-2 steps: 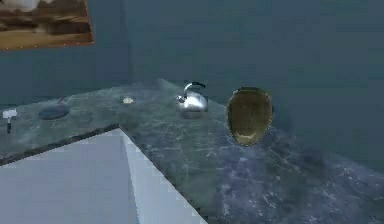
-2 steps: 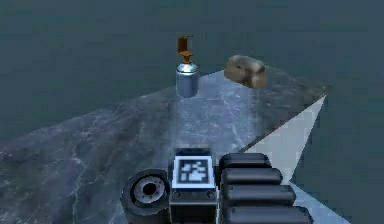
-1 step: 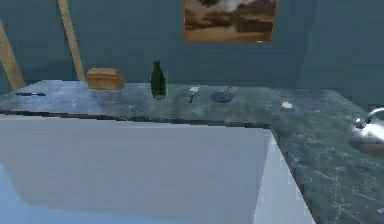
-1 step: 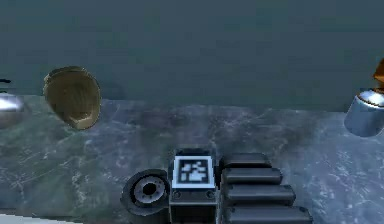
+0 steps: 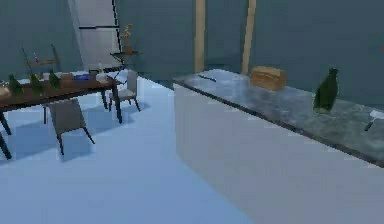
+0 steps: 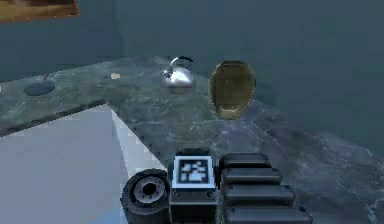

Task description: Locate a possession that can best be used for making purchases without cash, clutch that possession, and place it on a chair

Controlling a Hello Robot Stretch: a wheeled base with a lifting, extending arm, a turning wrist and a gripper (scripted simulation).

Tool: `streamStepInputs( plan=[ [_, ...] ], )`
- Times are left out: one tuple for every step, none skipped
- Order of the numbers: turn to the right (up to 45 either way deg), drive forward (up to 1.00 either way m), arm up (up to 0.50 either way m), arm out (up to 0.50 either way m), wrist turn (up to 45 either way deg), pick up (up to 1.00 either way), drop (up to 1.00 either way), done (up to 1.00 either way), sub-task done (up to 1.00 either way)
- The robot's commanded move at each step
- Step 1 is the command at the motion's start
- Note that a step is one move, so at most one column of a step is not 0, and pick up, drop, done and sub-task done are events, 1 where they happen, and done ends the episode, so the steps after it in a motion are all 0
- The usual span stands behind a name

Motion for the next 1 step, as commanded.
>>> streamStepInputs(
  plan=[
    [-39.0,0.0,0.0,0.0,0.0,0.0,0.0,0.0,0.0]
  ],
)
